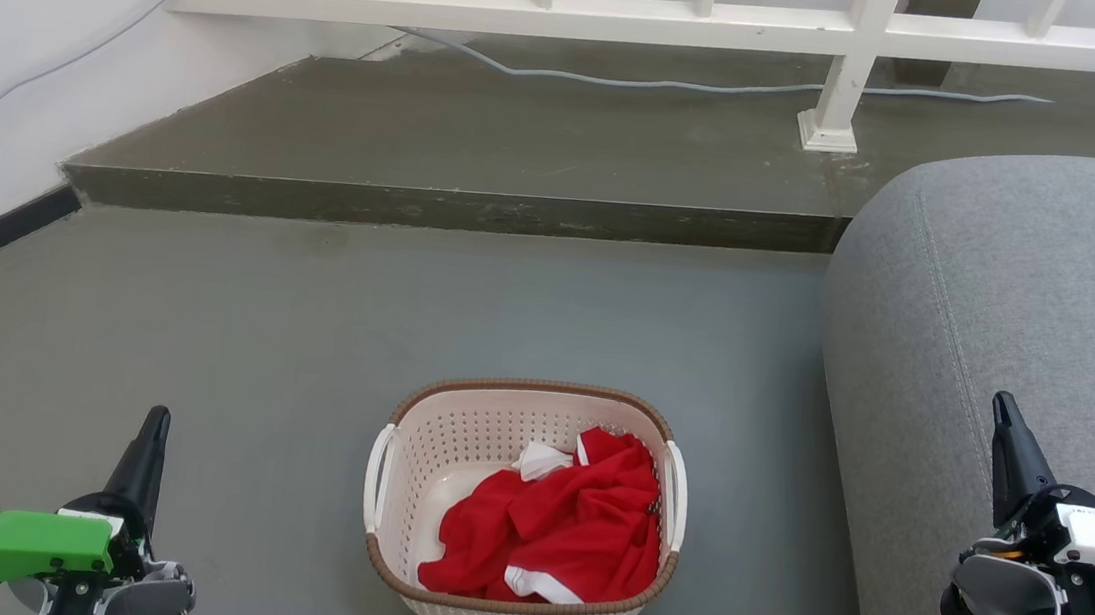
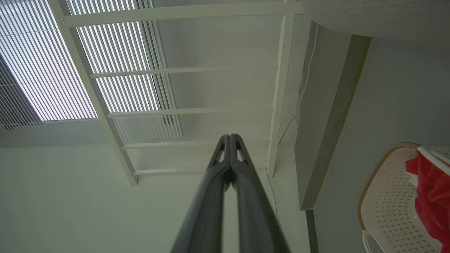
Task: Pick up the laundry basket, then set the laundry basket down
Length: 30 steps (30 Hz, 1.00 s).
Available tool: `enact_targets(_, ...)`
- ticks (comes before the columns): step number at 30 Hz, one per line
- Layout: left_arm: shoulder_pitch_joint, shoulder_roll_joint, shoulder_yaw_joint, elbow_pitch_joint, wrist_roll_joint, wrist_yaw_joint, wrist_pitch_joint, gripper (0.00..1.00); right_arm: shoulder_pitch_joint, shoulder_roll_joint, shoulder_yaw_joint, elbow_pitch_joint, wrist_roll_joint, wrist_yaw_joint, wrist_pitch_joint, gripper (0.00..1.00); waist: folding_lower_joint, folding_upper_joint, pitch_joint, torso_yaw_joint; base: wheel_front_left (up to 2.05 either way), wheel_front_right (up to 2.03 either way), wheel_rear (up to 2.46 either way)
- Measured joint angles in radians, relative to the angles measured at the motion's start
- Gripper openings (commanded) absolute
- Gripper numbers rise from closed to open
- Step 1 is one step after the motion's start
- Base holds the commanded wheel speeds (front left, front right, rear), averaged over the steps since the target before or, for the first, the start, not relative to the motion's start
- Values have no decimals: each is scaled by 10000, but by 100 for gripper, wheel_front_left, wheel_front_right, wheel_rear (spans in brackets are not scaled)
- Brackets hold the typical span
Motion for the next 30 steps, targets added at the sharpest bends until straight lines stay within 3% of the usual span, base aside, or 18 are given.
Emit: enact_targets(30, -16, -2, 17, 17, 0, -6, 12, 0, -5, 8, -35, 33, 0, 2, 42, 0, 0, 0, -2, 0, 0, 0, 0)
